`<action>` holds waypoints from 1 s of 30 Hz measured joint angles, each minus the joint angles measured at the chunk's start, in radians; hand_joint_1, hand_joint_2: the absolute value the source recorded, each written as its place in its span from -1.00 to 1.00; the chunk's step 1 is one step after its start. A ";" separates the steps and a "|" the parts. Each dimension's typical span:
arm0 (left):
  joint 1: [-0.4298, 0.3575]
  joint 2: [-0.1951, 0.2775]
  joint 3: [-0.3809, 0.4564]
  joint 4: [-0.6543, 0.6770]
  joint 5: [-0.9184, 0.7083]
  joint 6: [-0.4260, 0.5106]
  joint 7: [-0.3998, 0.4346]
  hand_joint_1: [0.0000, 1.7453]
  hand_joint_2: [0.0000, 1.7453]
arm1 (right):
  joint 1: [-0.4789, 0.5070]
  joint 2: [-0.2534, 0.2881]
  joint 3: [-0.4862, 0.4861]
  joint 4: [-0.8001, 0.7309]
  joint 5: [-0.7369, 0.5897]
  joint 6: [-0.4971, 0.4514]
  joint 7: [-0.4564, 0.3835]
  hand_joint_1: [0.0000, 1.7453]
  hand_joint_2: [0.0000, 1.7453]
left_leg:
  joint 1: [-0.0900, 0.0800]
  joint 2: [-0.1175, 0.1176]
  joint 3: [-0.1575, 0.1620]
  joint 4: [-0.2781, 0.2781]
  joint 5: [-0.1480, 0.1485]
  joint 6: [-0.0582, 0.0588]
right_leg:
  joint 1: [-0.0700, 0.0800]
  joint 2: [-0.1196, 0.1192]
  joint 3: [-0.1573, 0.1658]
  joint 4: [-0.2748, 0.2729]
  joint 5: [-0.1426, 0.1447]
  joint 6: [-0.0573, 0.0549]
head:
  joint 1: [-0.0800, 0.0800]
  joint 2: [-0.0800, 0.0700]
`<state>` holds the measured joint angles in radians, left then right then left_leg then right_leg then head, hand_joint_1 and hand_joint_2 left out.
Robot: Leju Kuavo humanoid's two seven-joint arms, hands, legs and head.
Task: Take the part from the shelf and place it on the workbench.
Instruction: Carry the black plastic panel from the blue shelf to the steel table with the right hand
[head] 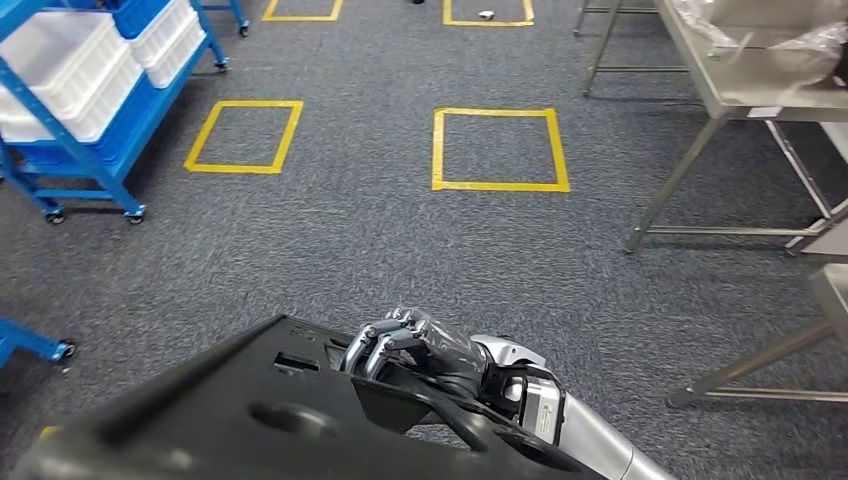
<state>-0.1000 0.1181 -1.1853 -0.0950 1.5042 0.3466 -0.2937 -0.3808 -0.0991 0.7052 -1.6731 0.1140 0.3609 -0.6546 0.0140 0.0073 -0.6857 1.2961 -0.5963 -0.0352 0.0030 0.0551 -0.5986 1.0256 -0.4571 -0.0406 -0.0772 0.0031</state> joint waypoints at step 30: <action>0.010 -0.004 -0.041 -0.001 0.003 0.003 0.047 -1.00 1.00 | 0.111 -0.050 -0.086 -0.043 0.140 -0.058 0.062 1.00 1.00 | -0.003 0.003 0.005 0.003 -0.017 0.003 | -0.005 -0.022 0.007 -0.018 0.010 0.008 | 0.000 0.000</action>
<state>-0.0900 0.1145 -1.2262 -0.0958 1.5076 0.3498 -0.2465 -0.2693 -0.1487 0.6195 -1.7164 0.2542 0.3030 -0.5922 0.0105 0.0098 -0.6802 1.2993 -0.6130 -0.0318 -0.0017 0.0334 -0.5920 1.0080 -0.4466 -0.0322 -0.0768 0.0031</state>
